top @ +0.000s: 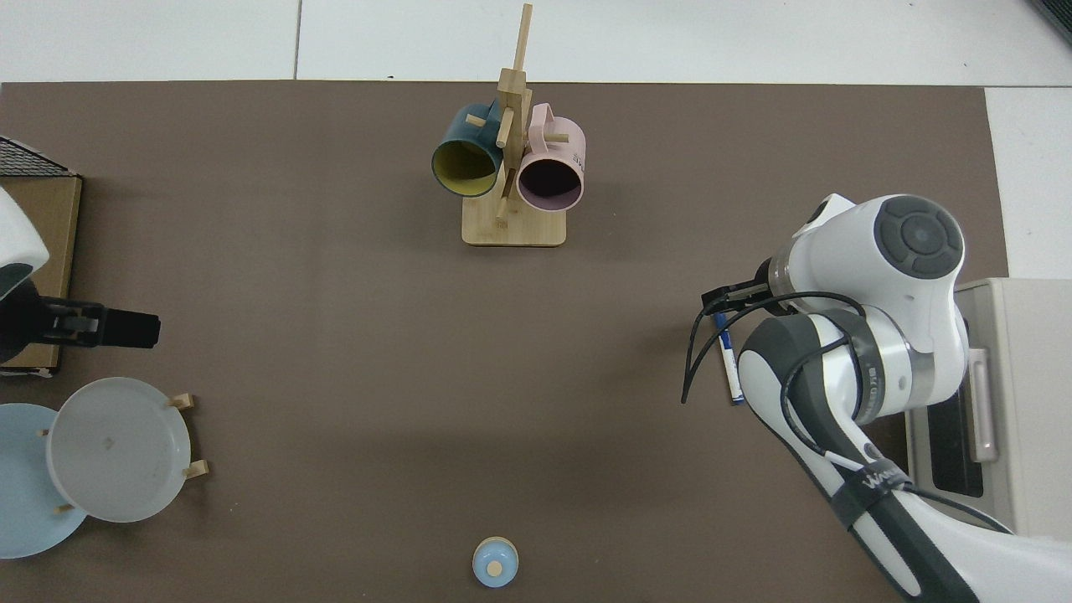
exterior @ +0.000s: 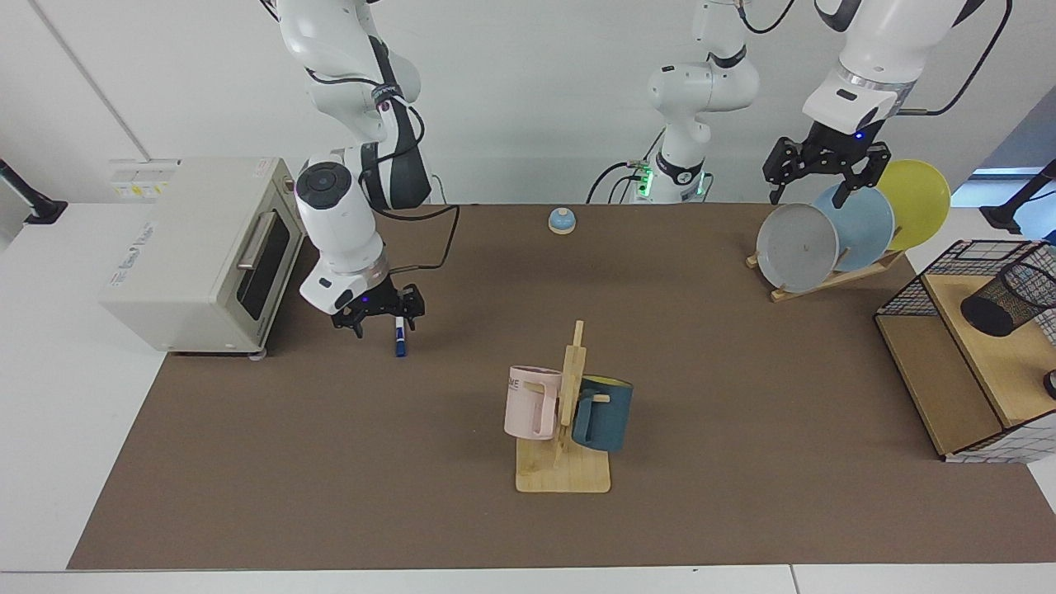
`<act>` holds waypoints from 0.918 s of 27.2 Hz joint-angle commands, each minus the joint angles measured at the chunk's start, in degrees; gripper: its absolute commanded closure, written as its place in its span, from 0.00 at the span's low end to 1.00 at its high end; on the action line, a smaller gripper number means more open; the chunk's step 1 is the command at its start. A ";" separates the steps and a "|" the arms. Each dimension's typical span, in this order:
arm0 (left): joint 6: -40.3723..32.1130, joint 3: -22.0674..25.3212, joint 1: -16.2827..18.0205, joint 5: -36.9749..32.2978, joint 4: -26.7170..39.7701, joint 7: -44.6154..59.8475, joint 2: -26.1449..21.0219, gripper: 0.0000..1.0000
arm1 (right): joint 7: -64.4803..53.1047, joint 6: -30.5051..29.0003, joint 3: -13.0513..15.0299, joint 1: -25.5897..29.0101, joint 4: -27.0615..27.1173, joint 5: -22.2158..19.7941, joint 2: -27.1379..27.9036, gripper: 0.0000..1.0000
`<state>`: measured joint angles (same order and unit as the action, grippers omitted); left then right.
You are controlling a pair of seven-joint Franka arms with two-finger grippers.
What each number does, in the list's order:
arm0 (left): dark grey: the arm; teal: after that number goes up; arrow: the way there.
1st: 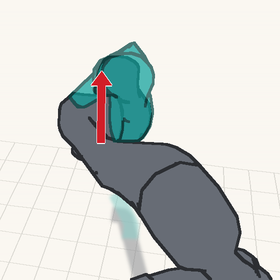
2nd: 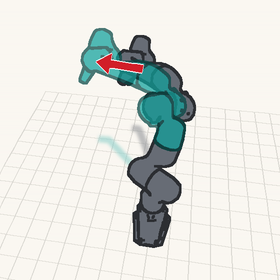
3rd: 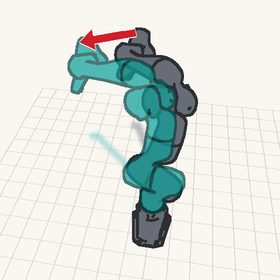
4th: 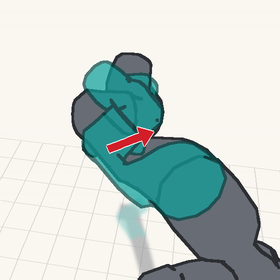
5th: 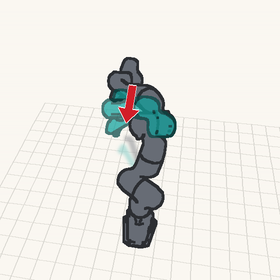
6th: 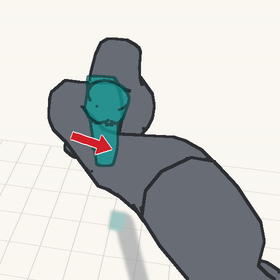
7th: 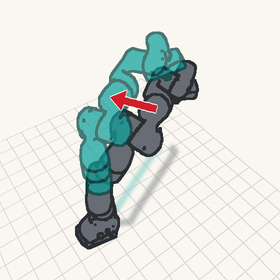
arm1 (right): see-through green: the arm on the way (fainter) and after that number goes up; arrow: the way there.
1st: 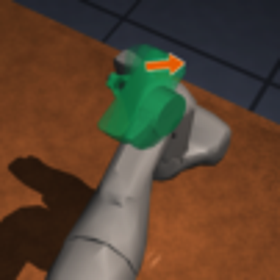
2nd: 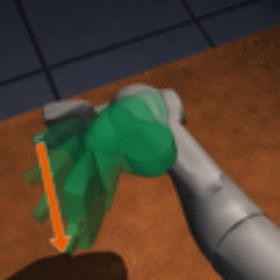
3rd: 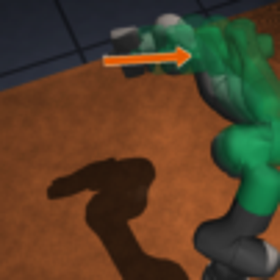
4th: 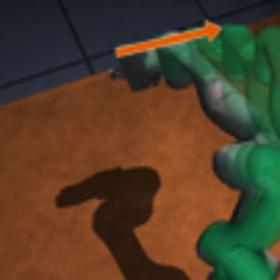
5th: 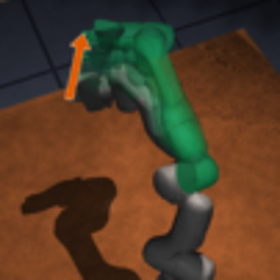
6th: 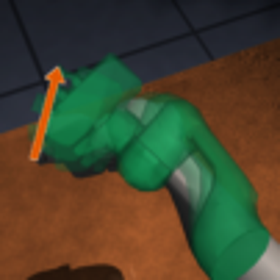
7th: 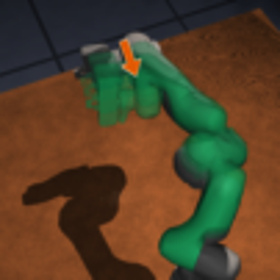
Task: Put markers into pen holder
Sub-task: 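Reach the right gripper down to the blue-capped white marker, then grasp the marker with the right gripper while the left gripper moves in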
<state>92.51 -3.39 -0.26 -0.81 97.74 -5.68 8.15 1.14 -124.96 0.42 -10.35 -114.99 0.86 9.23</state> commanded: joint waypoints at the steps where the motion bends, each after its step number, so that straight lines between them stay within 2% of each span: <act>1: -0.93 -0.39 0.79 -0.07 -0.62 0.40 0.20 0.00 | 0.44 -4.41 -0.07 -0.46 -11.91 0.28 -7.20 0.00; 8: -0.32 -0.39 0.87 0.10 -0.62 0.05 0.12 0.00 | 2.28 -9.07 -0.16 -1.60 -19.13 0.28 -8.96 0.00; 15: -0.67 -1.27 0.08 1.33 -0.18 -1.52 0.38 0.00 | 4.13 -17.07 -0.07 -1.60 -26.69 -0.51 -9.05 0.00; 21: 0.56 -1.44 -0.71 3.09 0.26 -10.83 -0.06 0.00 | 4.48 -16.81 -0.07 -1.69 -27.05 -0.51 -9.14 0.00; 25: 2.40 -1.35 -0.88 6.87 2.19 -16.55 -0.24 0.00 | 4.40 -15.94 -0.07 -1.69 -27.05 -0.60 -9.40 0.00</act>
<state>92.68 -5.18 -0.53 2.65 97.98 -15.98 8.03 3.99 -140.77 0.35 -12.02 -140.52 0.87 1.93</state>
